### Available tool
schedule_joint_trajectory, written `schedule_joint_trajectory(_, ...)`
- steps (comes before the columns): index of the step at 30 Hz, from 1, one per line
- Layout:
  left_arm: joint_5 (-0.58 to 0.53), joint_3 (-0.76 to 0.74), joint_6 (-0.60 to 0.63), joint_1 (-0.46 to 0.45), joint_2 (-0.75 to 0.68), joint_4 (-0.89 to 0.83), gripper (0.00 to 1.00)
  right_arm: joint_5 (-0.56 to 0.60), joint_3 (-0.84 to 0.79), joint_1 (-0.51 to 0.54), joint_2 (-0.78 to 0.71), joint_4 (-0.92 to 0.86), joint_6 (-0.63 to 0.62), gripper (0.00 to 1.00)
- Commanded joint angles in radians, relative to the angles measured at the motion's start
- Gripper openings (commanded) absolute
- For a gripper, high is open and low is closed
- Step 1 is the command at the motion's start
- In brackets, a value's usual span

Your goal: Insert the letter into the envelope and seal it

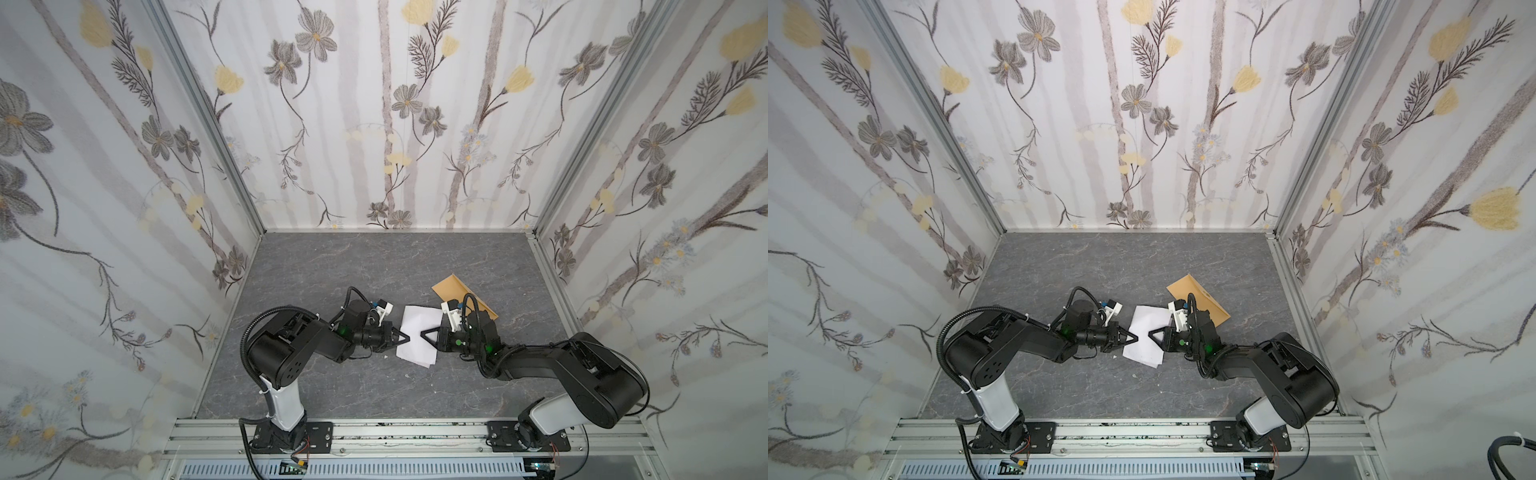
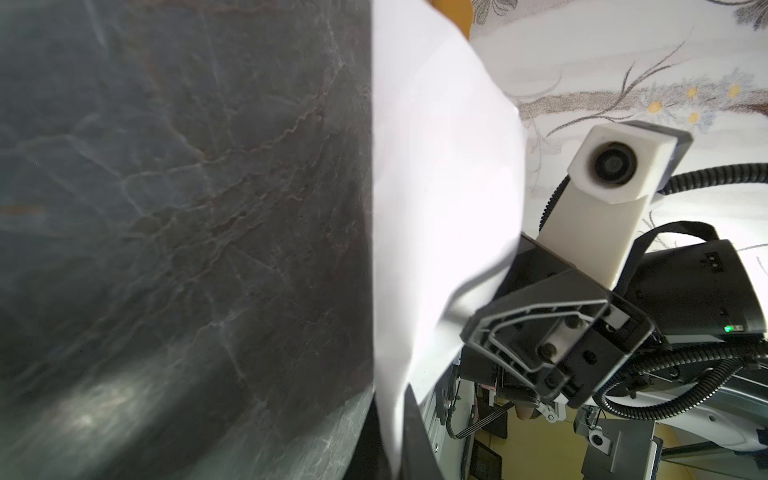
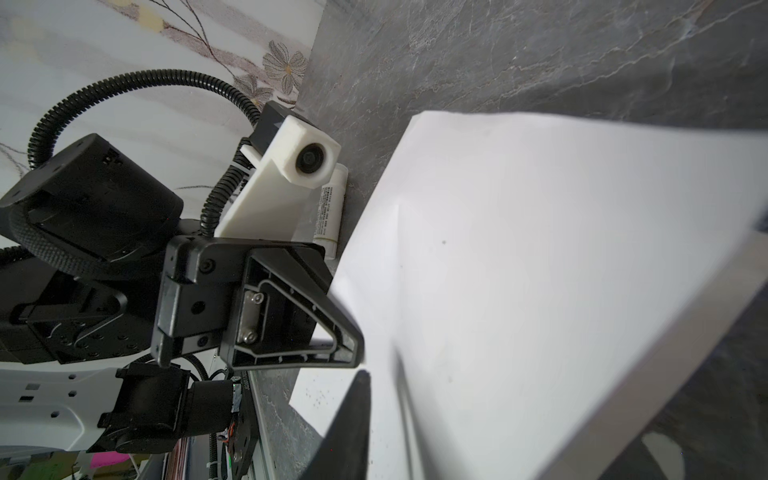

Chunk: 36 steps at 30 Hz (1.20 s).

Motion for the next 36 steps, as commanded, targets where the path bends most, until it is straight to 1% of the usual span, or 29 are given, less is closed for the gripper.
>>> schedule_joint_trajectory(1, -0.008, 0.024, 0.008, 0.002, -0.043, -0.006, 0.00, -0.013, -0.018, -0.048, -0.079, -0.044, -0.024, 0.44)
schedule_joint_trajectory(3, -0.008, 0.053, 0.034, 0.002, -0.070, -0.060, 0.00, -0.018, -0.024, -0.101, -0.166, -0.130, -0.059, 0.48)
schedule_joint_trajectory(6, -0.005, 0.124, 0.115, 0.002, -0.108, -0.205, 0.00, 0.029, 0.030, -0.142, -0.319, -0.374, -0.191, 0.53)
schedule_joint_trajectory(7, -0.004, 0.158, 0.156, 0.001, -0.121, -0.275, 0.00, 0.053, 0.065, -0.142, -0.364, -0.469, -0.244, 0.54)
schedule_joint_trajectory(9, -0.024, 0.240, 0.266, 0.000, -0.141, -0.471, 0.00, 0.071, 0.122, -0.144, -0.427, -0.591, -0.310, 0.56)
schedule_joint_trajectory(11, -0.056, 0.330, 0.390, -0.006, -0.159, -0.656, 0.00, 0.073, 0.173, -0.145, -0.475, -0.671, -0.361, 0.58)
schedule_joint_trajectory(13, -0.062, 0.390, 0.460, -0.006, -0.175, -0.773, 0.00, 0.085, 0.216, -0.146, -0.505, -0.722, -0.391, 0.60)
schedule_joint_trajectory(15, -0.065, 0.425, 0.494, -0.006, -0.192, -0.839, 0.00, 0.092, 0.252, -0.145, -0.522, -0.739, -0.399, 0.61)
schedule_joint_trajectory(18, -0.053, 0.471, 0.539, -0.010, -0.209, -0.931, 0.00, 0.061, 0.286, -0.143, -0.525, -0.736, -0.421, 0.63)
schedule_joint_trajectory(23, -0.041, 0.522, 0.614, -0.018, -0.251, -1.077, 0.00, 0.027, 0.338, -0.124, -0.482, -0.753, -0.477, 0.66)
schedule_joint_trajectory(27, 0.003, 0.528, 0.627, -0.016, -0.301, -1.101, 0.00, 0.033, 0.369, -0.038, -0.425, -0.760, -0.518, 0.72)
schedule_joint_trajectory(29, 0.045, 0.530, 0.626, -0.017, -0.315, -1.105, 0.00, 0.045, 0.384, 0.004, -0.389, -0.760, -0.531, 0.74)
schedule_joint_trajectory(34, 0.127, 0.532, 0.619, -0.018, -0.338, -1.116, 0.00, 0.034, 0.392, 0.044, -0.335, -0.735, -0.545, 0.79)
schedule_joint_trajectory(36, 0.139, 0.533, 0.620, -0.017, -0.350, -1.121, 0.00, 0.033, 0.392, 0.049, -0.327, -0.729, -0.552, 0.80)
